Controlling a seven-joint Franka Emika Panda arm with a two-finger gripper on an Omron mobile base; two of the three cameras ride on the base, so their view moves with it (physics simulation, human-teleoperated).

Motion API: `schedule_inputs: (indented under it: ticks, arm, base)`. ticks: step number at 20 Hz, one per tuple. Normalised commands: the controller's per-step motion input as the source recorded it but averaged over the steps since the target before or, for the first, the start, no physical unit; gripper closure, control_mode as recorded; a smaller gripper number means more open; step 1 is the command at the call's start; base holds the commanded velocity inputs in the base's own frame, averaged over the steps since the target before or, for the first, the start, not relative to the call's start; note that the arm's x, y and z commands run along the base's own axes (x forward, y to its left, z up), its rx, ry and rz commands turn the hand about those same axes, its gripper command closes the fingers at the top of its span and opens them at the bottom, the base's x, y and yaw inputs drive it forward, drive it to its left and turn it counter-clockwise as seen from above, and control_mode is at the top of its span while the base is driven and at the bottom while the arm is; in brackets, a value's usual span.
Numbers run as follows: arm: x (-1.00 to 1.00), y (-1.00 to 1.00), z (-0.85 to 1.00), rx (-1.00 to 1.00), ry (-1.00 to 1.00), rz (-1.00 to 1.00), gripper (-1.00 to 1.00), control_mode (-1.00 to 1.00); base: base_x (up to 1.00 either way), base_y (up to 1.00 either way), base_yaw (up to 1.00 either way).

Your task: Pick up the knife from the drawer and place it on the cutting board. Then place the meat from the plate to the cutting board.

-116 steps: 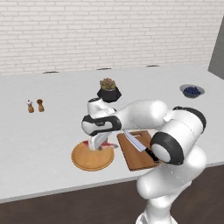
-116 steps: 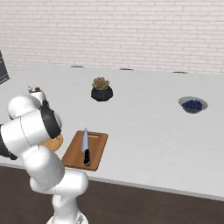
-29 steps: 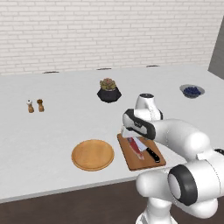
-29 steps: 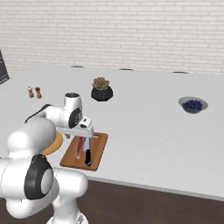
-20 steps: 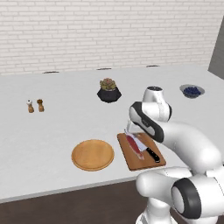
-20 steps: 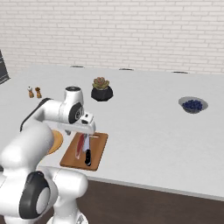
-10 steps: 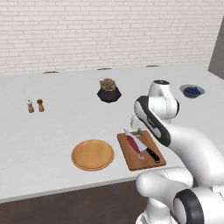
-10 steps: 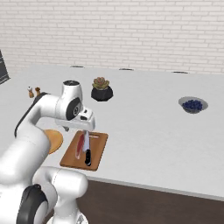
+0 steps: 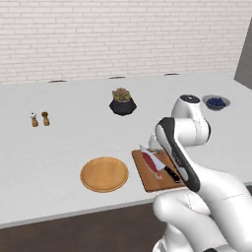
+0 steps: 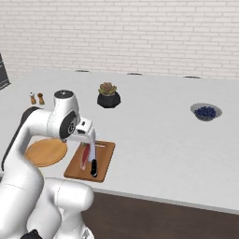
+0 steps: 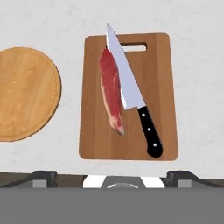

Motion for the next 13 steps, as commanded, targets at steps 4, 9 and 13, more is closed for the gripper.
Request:
schedule_inputs:
  ticks: [4, 9, 13]
  arm:
    - [-0.39, 0.14, 0.00, 0.00, -0.07, 0.00, -1.00, -1.00]
    - [-0.41, 0.20, 0.01, 0.00, -0.04, 0.00, -1.00, -1.00]
    - [-0.35, 0.19, 0.24, 0.00, -0.07, 0.00, -1.00, -1.00]
  base:
    - [0.00, 0.00, 0.00]
    - [0.00, 0.00, 0.00]
    - [0.00, 0.00, 0.00]
